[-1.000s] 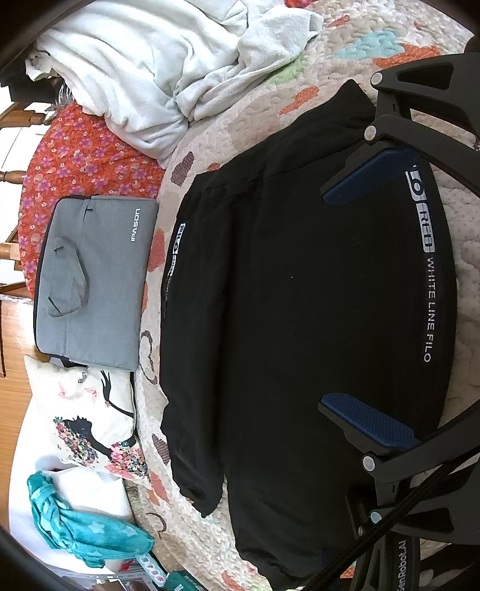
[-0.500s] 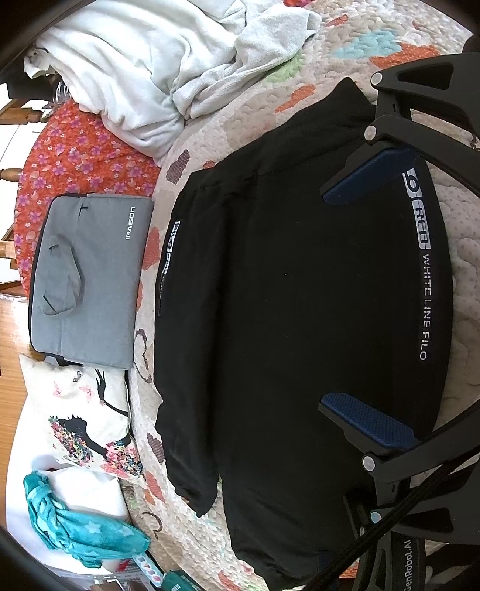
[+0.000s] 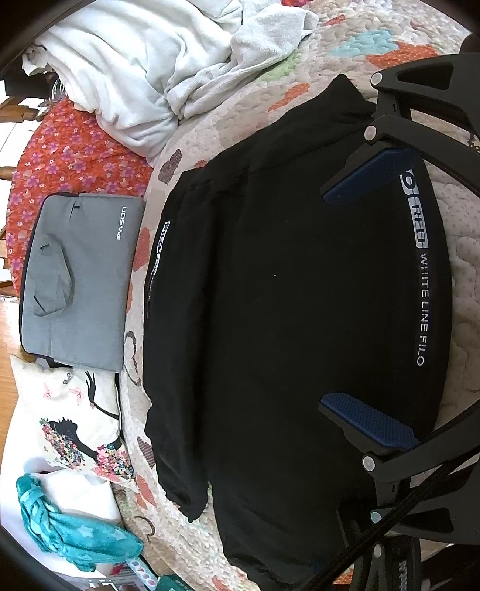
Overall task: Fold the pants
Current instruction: 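Lower both grippers onto the sweatpants waistband and close them on it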
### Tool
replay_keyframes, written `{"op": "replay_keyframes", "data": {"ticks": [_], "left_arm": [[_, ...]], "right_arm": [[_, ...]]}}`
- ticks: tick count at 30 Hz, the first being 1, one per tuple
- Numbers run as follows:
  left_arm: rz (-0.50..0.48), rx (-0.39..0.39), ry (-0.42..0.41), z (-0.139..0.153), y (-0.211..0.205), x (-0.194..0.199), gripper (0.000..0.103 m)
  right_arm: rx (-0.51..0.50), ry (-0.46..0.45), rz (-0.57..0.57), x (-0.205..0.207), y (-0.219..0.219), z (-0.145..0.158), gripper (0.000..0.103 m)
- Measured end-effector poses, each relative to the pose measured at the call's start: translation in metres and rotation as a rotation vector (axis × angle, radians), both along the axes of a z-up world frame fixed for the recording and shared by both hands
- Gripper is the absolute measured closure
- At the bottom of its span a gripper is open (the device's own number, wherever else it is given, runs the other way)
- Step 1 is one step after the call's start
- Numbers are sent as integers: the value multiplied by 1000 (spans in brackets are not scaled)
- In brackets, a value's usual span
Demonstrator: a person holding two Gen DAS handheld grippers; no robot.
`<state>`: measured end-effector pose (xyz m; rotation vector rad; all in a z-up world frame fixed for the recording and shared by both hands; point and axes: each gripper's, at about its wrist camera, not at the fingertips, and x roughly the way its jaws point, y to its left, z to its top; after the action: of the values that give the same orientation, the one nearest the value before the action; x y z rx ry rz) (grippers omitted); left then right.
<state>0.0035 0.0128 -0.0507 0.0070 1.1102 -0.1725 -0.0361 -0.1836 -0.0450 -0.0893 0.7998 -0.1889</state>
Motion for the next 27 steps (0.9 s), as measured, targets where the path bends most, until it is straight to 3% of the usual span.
{"op": "replay_keyframes", "data": {"ticks": [8,14,23,27], "left_arm": [[-38,-81,-69,30,-1,-8,3],[-31,-96,-151,55,7,-11,3],[-20,-92,-205,66,18,-8,3],[13,-70,-304,86,39,3,3]], "right_arm": [[-50,-3,8,-2,6,-4,0],[-59,9,3,-3,7,-6,0],[92,56,-22,1,-10,-13,0],[159,105,-23,5,-17,-14,0]]}}
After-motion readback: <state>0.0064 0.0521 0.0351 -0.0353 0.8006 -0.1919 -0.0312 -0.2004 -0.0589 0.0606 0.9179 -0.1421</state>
